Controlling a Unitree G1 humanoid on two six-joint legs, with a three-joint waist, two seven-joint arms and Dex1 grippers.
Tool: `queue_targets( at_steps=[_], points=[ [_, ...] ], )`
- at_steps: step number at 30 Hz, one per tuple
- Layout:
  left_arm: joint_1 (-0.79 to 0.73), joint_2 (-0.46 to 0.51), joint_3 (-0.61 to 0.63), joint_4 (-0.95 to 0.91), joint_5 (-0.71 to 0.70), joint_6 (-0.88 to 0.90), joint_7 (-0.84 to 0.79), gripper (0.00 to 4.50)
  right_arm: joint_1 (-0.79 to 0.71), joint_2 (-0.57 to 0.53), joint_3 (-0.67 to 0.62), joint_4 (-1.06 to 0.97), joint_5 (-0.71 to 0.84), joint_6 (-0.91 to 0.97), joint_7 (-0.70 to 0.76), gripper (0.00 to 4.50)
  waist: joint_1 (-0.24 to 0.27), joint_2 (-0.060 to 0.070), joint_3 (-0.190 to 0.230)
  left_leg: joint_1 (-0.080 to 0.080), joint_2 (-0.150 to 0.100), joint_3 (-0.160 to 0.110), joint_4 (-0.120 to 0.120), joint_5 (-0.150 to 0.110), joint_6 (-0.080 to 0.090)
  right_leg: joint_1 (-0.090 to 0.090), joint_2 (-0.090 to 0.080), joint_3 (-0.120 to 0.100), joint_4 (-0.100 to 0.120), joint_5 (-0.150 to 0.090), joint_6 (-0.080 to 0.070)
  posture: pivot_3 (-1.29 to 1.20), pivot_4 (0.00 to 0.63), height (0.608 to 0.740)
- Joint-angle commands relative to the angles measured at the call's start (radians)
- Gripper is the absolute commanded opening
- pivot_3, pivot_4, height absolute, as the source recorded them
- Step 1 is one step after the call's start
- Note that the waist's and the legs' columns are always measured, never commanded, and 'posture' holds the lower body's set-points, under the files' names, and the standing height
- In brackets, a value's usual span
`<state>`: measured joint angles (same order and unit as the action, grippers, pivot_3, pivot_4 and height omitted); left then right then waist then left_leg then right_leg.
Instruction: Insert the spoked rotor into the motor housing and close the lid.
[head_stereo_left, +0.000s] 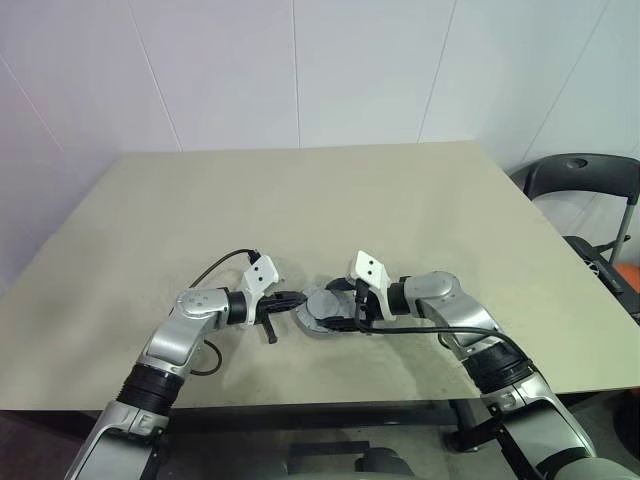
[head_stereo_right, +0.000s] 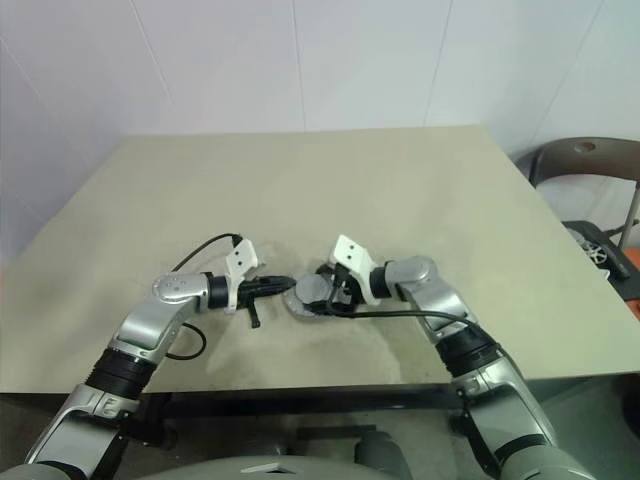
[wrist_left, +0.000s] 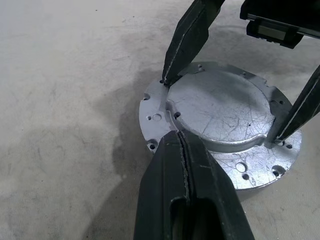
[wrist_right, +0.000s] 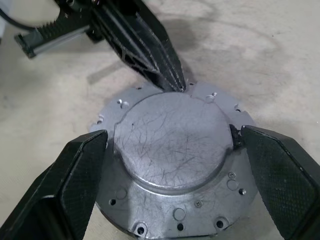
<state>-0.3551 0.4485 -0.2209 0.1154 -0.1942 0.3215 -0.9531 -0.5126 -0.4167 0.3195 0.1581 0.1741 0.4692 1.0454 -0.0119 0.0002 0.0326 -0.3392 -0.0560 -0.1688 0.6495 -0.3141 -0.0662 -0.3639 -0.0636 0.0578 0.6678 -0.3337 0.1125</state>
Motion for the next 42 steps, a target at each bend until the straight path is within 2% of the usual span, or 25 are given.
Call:
queue_targets(
  at_steps=[1, 5, 7, 11, 14, 16, 23, 37, 42],
  points=[
    [0.015, 0.003, -0.026, -0.011, 0.013, 0.007, -0.013, 0.0, -0.036, 0.018, -0.094, -0.025, 0.064, 0.043, -0.033, 4.49, 0.0, 0.0, 0.0, 0.0, 0.0, 0.0, 0.0, 0.0, 0.0, 0.0, 0.0, 0.0, 0.0, 0.0, 0.0, 0.0, 0.0, 0.74],
    [0.015, 0.004, -0.022, -0.015, 0.007, -0.01, -0.023, 0.0, -0.052, 0.023, -0.21, -0.044, 0.19, 0.209, -0.05, 4.49, 0.001, 0.0, 0.0, 0.0, 0.0, 0.0, 0.0, 0.0, 0.0, 0.0, 0.0, 0.0, 0.0, 0.0, 0.0, 0.0, 0.0, 0.74],
    [0.013, 0.011, -0.015, -0.015, 0.003, -0.01, -0.029, 0.0, -0.062, 0.022, -0.289, -0.062, 0.28, 0.387, -0.091, 4.49, 0.001, 0.0, 0.0, 0.0, 0.0, 0.0, 0.0, 0.0, 0.0, 0.0, 0.0, 0.0, 0.0, 0.0, 0.0, 0.0, 0.0, 0.74],
    [0.004, 0.021, -0.006, -0.004, 0.0, -0.02, -0.042, 0.0, -0.094, 0.005, -0.412, -0.068, 0.34, 0.816, -0.262, 4.49, 0.001, 0.0, 0.0, -0.001, 0.0, 0.0, -0.001, 0.0, 0.0, -0.001, 0.0, 0.0, 0.0, 0.0, 0.0, 0.0, 0.0, 0.74],
    [0.001, 0.024, 0.003, 0.004, -0.004, -0.031, -0.049, 0.0, -0.122, 0.015, -0.498, -0.034, 0.374, 1.029, -0.319, 4.49, 0.001, 0.0, 0.0, -0.002, 0.0, 0.0, -0.001, 0.0, 0.0, -0.002, 0.0, 0.0, 0.0, 0.0, 0.0, 0.0, 0.0, 0.74],
    [0.001, 0.027, 0.007, 0.009, -0.006, -0.032, -0.053, 0.0, -0.131, 0.037, -0.556, -0.001, 0.366, 1.097, -0.37, 4.49, 0.0, 0.0, 0.0, -0.002, 0.0, 0.001, -0.002, 0.0, 0.0, -0.002, 0.0, 0.001, 0.0, 0.0, 0.0, 0.0, 0.0, 0.74],
    [-0.006, 0.025, 0.01, 0.019, -0.005, -0.042, -0.056, 0.0, -0.163, 0.132, -0.743, 0.214, 0.44, 1.145, -0.537, 4.49, -0.003, 0.0, 0.0, -0.002, 0.0, 0.002, -0.001, 0.0, 0.0, -0.002, 0.0, 0.002, 0.001, 0.0, 0.0, 0.0, 0.0, 0.74],
    [0.002, 0.025, 0.009, 0.009, -0.005, -0.035, -0.053, 0.0, -0.071, 0.212, -0.713, 0.153, 0.825, 1.145, -0.828, 4.49, -0.009, 0.001, 0.0, -0.002, 0.001, 0.002, -0.001, 0.0, 0.0, -0.001, 0.0, 0.003, 0.002, 0.0, 0.0, 0.0, 0.0, 0.74],
    [0.002, 0.025, 0.009, 0.009, -0.004, -0.035, -0.052, 0.0, -0.064, 0.237, -0.705, 0.156, 0.907, 1.145, -0.919, 4.49, -0.009, 0.001, 0.0, -0.002, 0.001, 0.002, -0.001, 0.0, 0.0, -0.001, 0.001, 0.003, 0.002, 0.0, 0.0, 0.0, 0.0, 0.74]
  ],
)
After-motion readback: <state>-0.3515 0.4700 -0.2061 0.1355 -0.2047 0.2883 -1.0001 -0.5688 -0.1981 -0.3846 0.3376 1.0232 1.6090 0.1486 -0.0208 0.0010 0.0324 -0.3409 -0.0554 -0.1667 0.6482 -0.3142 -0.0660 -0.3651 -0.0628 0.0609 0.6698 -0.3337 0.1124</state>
